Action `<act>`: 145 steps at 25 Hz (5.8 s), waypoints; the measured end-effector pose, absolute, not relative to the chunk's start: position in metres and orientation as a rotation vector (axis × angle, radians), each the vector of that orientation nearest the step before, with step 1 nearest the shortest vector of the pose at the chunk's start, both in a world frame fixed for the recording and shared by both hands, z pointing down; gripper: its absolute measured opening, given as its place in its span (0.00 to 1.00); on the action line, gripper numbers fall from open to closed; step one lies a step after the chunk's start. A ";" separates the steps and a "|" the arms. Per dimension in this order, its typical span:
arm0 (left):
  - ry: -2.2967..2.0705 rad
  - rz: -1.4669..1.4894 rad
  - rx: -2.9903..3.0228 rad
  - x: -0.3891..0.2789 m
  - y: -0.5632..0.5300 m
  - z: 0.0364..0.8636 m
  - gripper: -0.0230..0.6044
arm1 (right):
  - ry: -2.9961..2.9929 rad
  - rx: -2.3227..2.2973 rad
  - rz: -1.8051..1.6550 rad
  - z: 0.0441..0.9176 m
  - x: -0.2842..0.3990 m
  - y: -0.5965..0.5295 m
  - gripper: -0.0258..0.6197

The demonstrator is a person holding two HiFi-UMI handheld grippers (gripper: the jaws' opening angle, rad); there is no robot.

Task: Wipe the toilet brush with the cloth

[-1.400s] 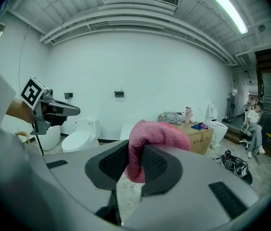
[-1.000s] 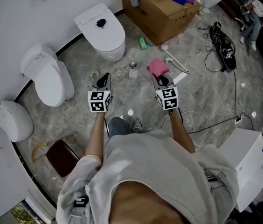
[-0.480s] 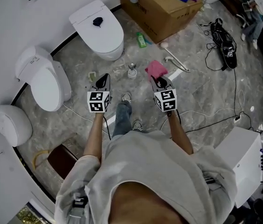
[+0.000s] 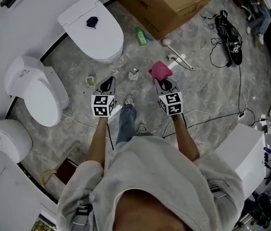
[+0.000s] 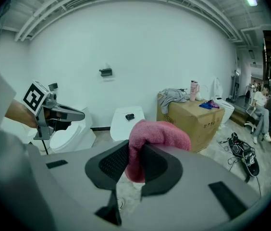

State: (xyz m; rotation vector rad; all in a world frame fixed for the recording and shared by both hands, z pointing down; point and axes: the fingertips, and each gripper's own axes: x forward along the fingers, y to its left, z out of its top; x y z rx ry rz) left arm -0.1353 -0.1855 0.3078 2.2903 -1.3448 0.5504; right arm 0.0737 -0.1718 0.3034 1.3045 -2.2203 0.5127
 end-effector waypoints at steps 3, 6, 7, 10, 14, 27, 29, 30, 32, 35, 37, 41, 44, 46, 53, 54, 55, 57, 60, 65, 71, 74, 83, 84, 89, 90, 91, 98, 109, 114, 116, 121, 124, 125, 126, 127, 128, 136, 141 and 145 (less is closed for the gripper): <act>-1.299 0.565 2.281 -0.137 -0.200 0.338 0.07 | -2.201 1.292 0.535 0.328 0.065 -0.185 0.17; -1.255 0.588 2.276 -0.134 -0.206 0.370 0.07 | -2.192 1.286 0.555 0.357 0.057 -0.192 0.17; -1.242 0.594 2.279 -0.131 -0.206 0.380 0.07 | -2.190 1.286 0.563 0.367 0.057 -0.193 0.17; -1.218 0.596 2.295 -0.122 -0.206 0.408 0.07 | -2.179 1.290 0.589 0.401 0.057 -0.191 0.17; -1.224 0.579 2.308 -0.118 -0.206 0.459 0.07 | -2.177 1.280 0.601 0.461 0.059 -0.179 0.17; -1.283 0.427 2.421 -0.122 -0.255 0.644 0.07 | -2.196 1.319 0.525 0.696 0.086 -0.181 0.17; -1.275 0.384 2.452 -0.119 -0.263 0.664 0.07 | -2.207 1.322 0.504 0.729 0.088 -0.187 0.17; -1.263 0.370 2.473 -0.116 -0.267 0.673 0.07 | -2.214 1.325 0.493 0.743 0.089 -0.190 0.17; -1.226 0.341 2.517 -0.109 -0.270 0.688 0.07 | -2.226 1.331 0.475 0.768 0.089 -0.194 0.17; -1.188 0.283 2.557 -0.101 -0.275 0.703 0.14 | -2.252 1.329 0.449 0.795 0.085 -0.201 0.17; -1.167 0.277 2.575 -0.095 -0.276 0.713 0.29 | -2.271 1.327 0.434 0.808 0.082 -0.204 0.17; -1.135 0.262 2.628 -0.083 -0.272 0.719 0.41 | -2.319 1.306 0.383 0.822 0.077 -0.207 0.17; -1.093 0.239 2.677 -0.069 -0.267 0.710 0.45 | -2.342 1.293 0.366 0.826 0.079 -0.206 0.17; -1.065 0.233 2.698 -0.059 -0.266 0.703 0.50 | -2.351 1.290 0.374 0.828 0.080 -0.203 0.17; -0.991 0.286 2.717 -0.033 -0.267 0.705 0.52 | -2.375 1.248 0.380 0.828 0.078 -0.197 0.17; -0.992 0.312 2.712 -0.032 -0.267 0.711 0.52 | -2.381 1.239 0.379 0.827 0.077 -0.197 0.17; -0.992 0.343 2.708 -0.031 -0.266 0.717 0.52 | -2.387 1.230 0.379 0.827 0.076 -0.195 0.17; -0.983 0.411 2.705 -0.029 -0.265 0.729 0.52 | -2.399 1.211 0.385 0.828 0.073 -0.193 0.17; -0.980 0.473 2.721 -0.029 -0.266 0.737 0.38 | -2.424 1.163 0.370 0.828 0.064 -0.197 0.17; -0.968 0.494 2.738 -0.025 -0.263 0.737 0.36 | -2.441 1.115 0.375 0.829 0.052 -0.204 0.17; -0.972 0.487 2.738 -0.023 -0.264 0.736 0.36 | -2.462 1.074 0.358 0.825 0.036 -0.222 0.17; -0.973 0.482 2.736 -0.023 -0.264 0.736 0.36 | -2.464 1.051 0.368 0.826 0.029 -0.231 0.17; -0.967 0.472 2.747 -0.025 -0.260 0.736 0.36 | -2.410 0.914 0.422 0.862 0.004 -0.242 0.17; -0.971 0.463 2.741 -0.027 -0.260 0.736 0.36 | -2.417 0.908 0.425 0.862 0.001 -0.242 0.17; -0.969 0.435 2.725 -0.032 -0.261 0.736 0.36 | -2.408 0.888 0.444 0.875 -0.001 -0.244 0.17; -0.965 0.432 2.729 -0.031 -0.260 0.735 0.36 | -2.402 0.886 0.455 0.880 -0.001 -0.243 0.17; -0.962 0.428 2.734 -0.030 -0.259 0.735 0.36 | -2.394 0.882 0.467 0.886 0.000 -0.242 0.17; -0.936 0.417 2.756 -0.029 -0.258 0.731 0.36 | -2.316 0.841 0.577 0.935 -0.003 -0.234 0.17; -0.916 0.421 2.756 -0.029 -0.257 0.732 0.36 | -2.278 0.847 0.639 0.956 0.004 -0.234 0.17; -0.909 0.437 2.758 -0.029 -0.255 0.734 0.36 | -2.312 0.963 0.599 0.924 0.030 -0.250 0.17; -0.920 0.434 2.752 -0.030 -0.253 0.734 0.36 | -2.353 0.992 0.563 0.899 0.033 -0.257 0.17; -0.939 0.439 2.738 -0.030 -0.255 0.735 0.36 | -2.477 1.004 0.559 0.846 0.022 -0.256 0.17; -0.947 0.444 2.726 -0.029 -0.256 0.736 0.36 | -2.493 0.942 0.576 0.846 0.010 -0.240 0.17; -0.947 0.446 2.724 -0.029 -0.256 0.737 0.36 | -2.492 0.921 0.568 0.848 0.006 -0.235 0.17; -0.948 0.447 2.723 -0.029 -0.256 0.737 0.36 | -2.495 0.903 0.560 0.848 0.003 -0.231 0.17; -0.949 0.447 2.723 -0.029 -0.256 0.737 0.36 | -2.501 0.892 0.556 0.848 0.000 -0.229 0.17; -0.952 0.446 2.722 -0.029 -0.255 0.737 0.36 | -2.508 0.886 0.554 0.846 -0.002 -0.228 0.17; -0.967 0.426 2.707 -0.032 -0.253 0.737 0.36 | -2.517 0.874 0.578 0.851 -0.012 -0.233 0.17; -0.953 0.419 2.712 -0.032 -0.253 0.736 0.36 | -2.473 0.858 0.610 0.873 -0.011 -0.234 0.17; -0.938 0.422 2.728 -0.028 -0.253 0.732 0.36 | -2.424 0.870 0.697 0.899 -0.004 -0.240 0.17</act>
